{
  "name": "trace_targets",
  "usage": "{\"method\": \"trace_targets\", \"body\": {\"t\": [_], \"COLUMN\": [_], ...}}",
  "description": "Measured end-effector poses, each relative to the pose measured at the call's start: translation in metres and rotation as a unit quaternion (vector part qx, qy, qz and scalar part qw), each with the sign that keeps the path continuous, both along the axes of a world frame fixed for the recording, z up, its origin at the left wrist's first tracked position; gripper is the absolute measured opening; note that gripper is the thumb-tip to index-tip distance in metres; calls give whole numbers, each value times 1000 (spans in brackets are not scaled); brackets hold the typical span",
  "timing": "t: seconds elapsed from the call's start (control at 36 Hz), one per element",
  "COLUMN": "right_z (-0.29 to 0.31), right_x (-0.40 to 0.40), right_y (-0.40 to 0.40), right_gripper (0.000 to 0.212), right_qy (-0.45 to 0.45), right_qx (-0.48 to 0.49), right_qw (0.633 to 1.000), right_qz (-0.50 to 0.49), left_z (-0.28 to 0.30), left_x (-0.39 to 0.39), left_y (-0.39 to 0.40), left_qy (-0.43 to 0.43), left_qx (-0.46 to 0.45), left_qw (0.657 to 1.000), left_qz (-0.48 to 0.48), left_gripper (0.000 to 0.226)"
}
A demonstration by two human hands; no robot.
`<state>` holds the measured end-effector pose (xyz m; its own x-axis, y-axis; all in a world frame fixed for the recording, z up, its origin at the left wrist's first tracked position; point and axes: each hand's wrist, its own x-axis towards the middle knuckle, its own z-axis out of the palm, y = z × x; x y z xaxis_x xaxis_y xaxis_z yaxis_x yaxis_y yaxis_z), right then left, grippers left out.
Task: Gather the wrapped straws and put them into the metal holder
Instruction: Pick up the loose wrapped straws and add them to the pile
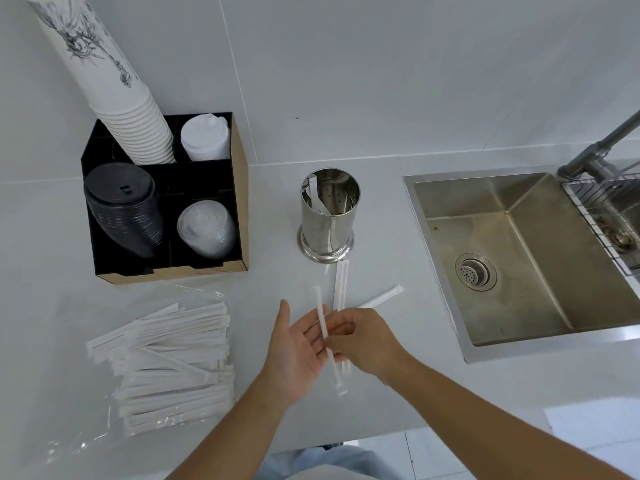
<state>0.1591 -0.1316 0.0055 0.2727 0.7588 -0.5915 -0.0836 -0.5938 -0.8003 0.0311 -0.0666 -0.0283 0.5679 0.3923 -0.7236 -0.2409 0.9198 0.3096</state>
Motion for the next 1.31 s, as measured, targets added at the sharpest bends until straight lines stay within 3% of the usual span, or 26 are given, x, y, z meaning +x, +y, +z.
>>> {"method": "trace_targets", "body": {"t": [0.19,0.28,0.36,0.42,0.47,0.58,0.72,0.81,0.97,1.19,1.31], "right_z": [3,1,-5,-12,-20,-30,-33,-33,-32,-8,-3], "right_x": [3,24,52,70,85,101,102,101,103,102,94], "right_y": [10,15,18,20,22,28,38,39,36,18,6], "right_gripper": [14,15,17,23,27,32,18,13,8,8,11], "right_qy": [-92,-212,-357,-409,-436,-485,-538,-530,-485,-297,-210], "right_qx": [0,15,15,-18,-53,-82,-86,-104,-118,-99,-101], "right_qw": [993,973,922,890,859,796,711,689,705,848,899], "right_qz": [68,89,148,202,261,352,444,483,503,428,371], "left_z": [-8,-8,-7,-7,-8,-12,-11,-10,-9,-12,-14], "left_x": [-4,-6,-5,-6,-7,-9,-11,-12,-14,-18,-23], "left_y": [1,2,4,5,6,8,10,10,12,19,24], "left_qy": [2,17,32,39,45,50,45,44,40,34,39], "left_qx": [-11,-20,-16,-18,-20,-26,-24,-21,-22,-24,-18], "left_qw": [1000,1000,999,999,998,997,997,997,997,996,994], "left_qz": [-5,8,7,12,27,48,56,64,68,82,98], "left_gripper": [74,62,48,37,25,22,23,22,23,24,23]}}
